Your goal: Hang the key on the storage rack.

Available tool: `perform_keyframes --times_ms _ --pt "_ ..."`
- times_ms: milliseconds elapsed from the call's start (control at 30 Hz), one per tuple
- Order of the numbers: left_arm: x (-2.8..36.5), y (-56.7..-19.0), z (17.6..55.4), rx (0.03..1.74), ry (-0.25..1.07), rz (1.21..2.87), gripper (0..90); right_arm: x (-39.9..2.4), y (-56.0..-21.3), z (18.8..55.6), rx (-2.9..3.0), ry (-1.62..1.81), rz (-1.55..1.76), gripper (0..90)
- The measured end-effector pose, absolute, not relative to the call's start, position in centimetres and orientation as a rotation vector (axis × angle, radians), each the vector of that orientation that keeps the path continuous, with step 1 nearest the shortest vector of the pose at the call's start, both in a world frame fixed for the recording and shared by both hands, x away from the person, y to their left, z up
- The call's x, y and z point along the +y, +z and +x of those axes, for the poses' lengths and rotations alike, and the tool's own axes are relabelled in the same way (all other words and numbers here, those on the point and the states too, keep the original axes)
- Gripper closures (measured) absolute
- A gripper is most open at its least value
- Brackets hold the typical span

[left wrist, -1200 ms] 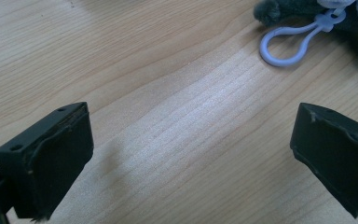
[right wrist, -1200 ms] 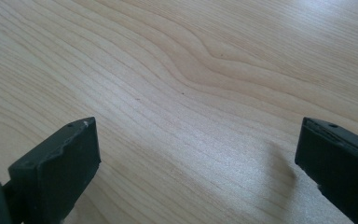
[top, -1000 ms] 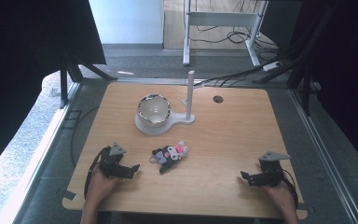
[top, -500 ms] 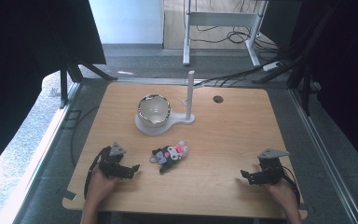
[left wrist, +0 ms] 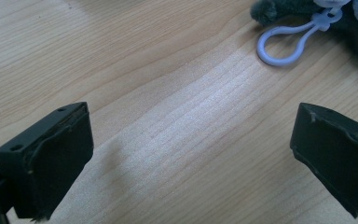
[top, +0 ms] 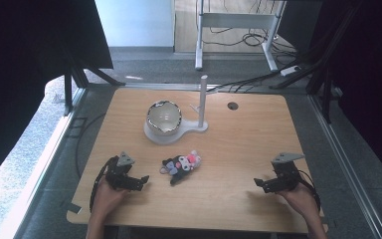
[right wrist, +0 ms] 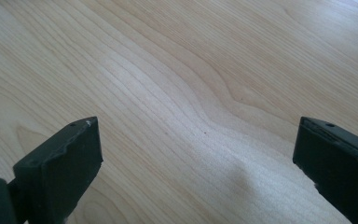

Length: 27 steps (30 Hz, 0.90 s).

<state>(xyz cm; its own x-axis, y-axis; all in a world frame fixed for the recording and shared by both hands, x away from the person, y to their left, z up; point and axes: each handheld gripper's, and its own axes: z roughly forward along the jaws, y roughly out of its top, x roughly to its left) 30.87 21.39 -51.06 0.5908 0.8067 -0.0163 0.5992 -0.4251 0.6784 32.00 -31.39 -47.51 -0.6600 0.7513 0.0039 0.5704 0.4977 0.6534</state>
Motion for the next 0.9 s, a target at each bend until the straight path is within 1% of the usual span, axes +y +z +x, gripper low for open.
perform_keyframes --times_ms 433,900 --pt "21.4 -51.1 30.9 1.108 0.410 2.169 0.0 -30.0 -46.1 33.6 2.556 0.849 1.046 1.2" --pt "21.4 -51.2 31.0 1.113 0.405 2.172 0.0 -27.0 -44.5 35.9 2.686 0.794 0.926 0.2"
